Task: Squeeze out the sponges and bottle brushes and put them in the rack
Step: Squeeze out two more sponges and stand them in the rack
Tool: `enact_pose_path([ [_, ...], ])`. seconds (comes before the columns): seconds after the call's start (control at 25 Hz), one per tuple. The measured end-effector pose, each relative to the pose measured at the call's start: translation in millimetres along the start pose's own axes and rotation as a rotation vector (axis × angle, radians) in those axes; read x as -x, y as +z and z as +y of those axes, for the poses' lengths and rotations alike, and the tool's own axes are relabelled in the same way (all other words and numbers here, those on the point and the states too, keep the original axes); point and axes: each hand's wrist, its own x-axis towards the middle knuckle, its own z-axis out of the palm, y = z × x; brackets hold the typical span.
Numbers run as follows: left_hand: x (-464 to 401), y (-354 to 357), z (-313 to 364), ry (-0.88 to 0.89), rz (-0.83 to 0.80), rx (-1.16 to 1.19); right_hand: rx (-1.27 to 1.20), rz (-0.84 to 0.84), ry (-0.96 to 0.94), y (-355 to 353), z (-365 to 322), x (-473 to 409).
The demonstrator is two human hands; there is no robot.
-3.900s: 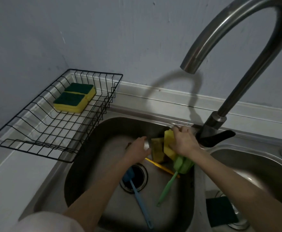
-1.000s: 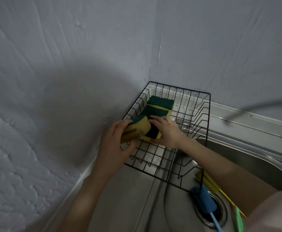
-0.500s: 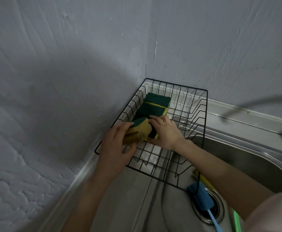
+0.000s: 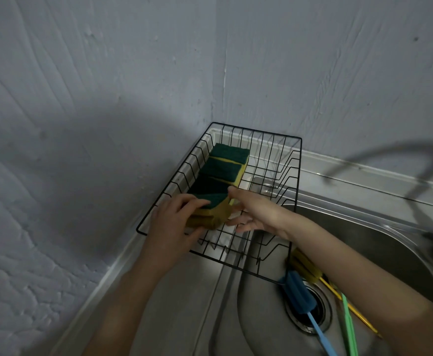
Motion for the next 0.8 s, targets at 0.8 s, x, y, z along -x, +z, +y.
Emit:
enact_pose_path([
  [0.8, -4, 7, 3, -0.153, -0.317, -0.099, 0.605, 0.208, -0.116, 33, 19, -22],
])
